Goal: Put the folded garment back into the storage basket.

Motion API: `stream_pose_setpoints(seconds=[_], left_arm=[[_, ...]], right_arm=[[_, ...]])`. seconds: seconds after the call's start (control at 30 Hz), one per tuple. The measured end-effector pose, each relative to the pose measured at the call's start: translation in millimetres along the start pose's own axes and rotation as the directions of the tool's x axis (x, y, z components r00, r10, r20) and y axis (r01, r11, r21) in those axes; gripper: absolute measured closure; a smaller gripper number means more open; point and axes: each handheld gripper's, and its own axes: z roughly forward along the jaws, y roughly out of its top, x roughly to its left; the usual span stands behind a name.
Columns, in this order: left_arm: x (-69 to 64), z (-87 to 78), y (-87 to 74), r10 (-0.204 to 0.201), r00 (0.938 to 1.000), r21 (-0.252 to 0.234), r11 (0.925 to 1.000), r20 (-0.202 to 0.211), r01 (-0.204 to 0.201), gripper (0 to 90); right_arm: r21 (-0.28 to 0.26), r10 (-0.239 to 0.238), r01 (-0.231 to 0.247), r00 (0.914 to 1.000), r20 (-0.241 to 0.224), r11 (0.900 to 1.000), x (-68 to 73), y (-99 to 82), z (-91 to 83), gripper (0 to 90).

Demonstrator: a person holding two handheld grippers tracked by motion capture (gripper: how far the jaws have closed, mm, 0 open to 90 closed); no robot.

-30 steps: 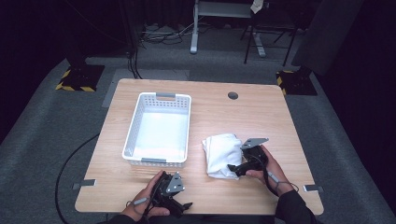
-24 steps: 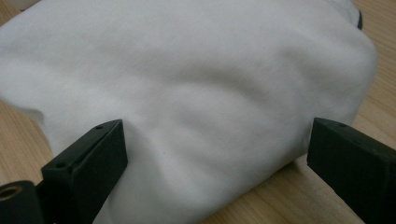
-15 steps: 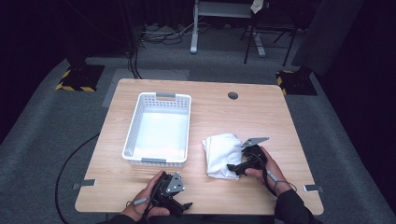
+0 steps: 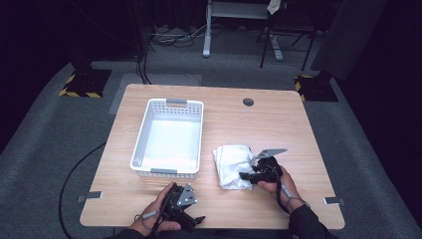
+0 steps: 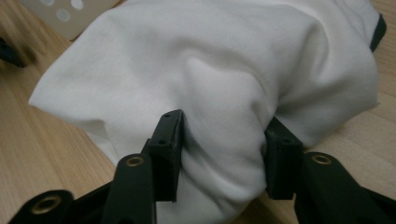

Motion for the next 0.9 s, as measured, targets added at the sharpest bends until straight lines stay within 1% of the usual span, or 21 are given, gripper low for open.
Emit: stream_pose_setpoints(seconds=[0.1,0.17,0.23,0.33,0.4,0.57,0.77,0.9], left_arm=[[0.0,0.0,0.0,0.000,1.0000,0.000,1.0000,0.000,0.000,2.4],[0.0,0.0,0.0,0.000,1.0000,0.000,1.0000,0.000,0.000,2.4],[0.0,0.0,0.0,0.000,1.0000,0.000,1.0000,0.000,0.000,2.4],[-0.2,-0.2,-0.1,0.000,1.0000,0.001,1.0000,0.001,0.000,2.4],[-0.1,-0.3,-0.1,0.000,1.0000,0.002,1.0000,0.001,0.000,2.4],[-0.2,-0.2,-0.1,0.000,1.0000,0.001,1.0000,0.001,0.000,2.4],[-0.1,-0.2,-0.1,0.000,1.0000,0.001,1.0000,0.001,0.000,2.4],[-0.1,-0.2,-0.1,0.000,1.0000,0.002,1.0000,0.001,0.000,2.4]], right_arm=[[-0.013,0.002,-0.002,1.0000,-0.009,0.9999,0.9,-0.3,-1.9,66.1],[-0.021,-0.011,0.011,0.9999,-0.002,0.9997,2.6,0.0,-3.4,67.7],[-0.026,-0.004,0.004,1.0000,-0.006,0.9997,2.4,-0.4,-4.3,69.0],[-0.038,0.018,-0.019,0.9996,-0.020,0.9991,0.4,-1.6,-6.0,69.5],[-0.044,0.020,-0.021,0.9997,-0.017,0.9988,0.4,-1.8,-7.6,69.9],[-0.078,0.026,-0.026,0.9997,-0.005,0.9966,1.2,-0.8,-13.5,70.3],[-0.107,0.043,-0.043,0.9990,-0.011,0.9933,-0.5,0.6,-18.8,70.6],[-0.118,0.043,-0.044,0.9990,-0.011,0.9920,0.1,1.8,-20.9,70.6]])
